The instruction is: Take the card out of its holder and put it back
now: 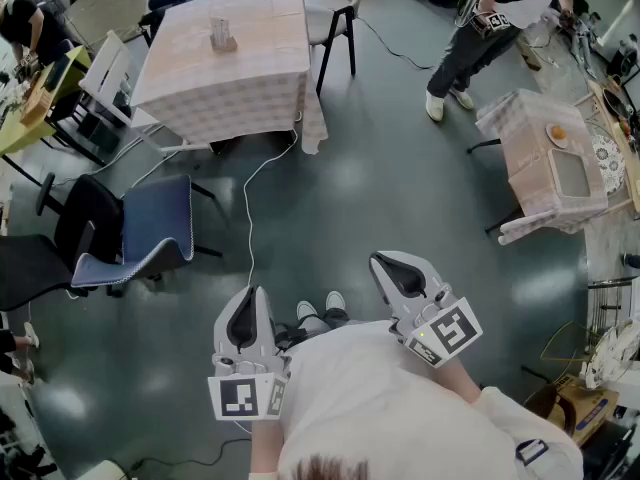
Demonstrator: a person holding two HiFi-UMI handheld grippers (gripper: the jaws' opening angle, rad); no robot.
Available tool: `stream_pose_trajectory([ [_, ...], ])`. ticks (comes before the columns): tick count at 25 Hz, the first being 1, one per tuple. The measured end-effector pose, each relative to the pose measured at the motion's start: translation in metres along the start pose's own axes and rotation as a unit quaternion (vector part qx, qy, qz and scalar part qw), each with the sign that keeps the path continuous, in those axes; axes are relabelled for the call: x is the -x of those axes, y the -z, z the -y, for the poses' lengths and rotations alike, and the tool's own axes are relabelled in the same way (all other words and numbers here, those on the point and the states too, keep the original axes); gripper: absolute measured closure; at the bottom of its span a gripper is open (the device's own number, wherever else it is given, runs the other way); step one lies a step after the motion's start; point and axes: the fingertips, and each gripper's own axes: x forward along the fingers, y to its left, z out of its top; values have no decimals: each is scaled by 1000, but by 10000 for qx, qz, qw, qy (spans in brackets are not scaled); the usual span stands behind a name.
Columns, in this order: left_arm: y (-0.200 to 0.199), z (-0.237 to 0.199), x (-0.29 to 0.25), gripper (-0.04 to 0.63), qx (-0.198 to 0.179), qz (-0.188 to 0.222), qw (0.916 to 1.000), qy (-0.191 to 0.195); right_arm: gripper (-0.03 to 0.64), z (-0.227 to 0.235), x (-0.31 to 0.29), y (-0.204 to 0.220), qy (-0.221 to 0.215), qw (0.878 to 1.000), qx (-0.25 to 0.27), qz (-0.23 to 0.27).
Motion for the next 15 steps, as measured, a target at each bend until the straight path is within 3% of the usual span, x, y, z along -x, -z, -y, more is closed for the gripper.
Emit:
stream_pose_trajectory([
  [8, 4, 3, -19, 592, 161, -181, 9997, -97, 620, 26, 6, 4, 62, 9999, -34, -136],
  [15, -3, -34, -26, 592, 443, -80, 9982, -406, 618, 40, -17, -5, -176, 9996, -188, 71],
])
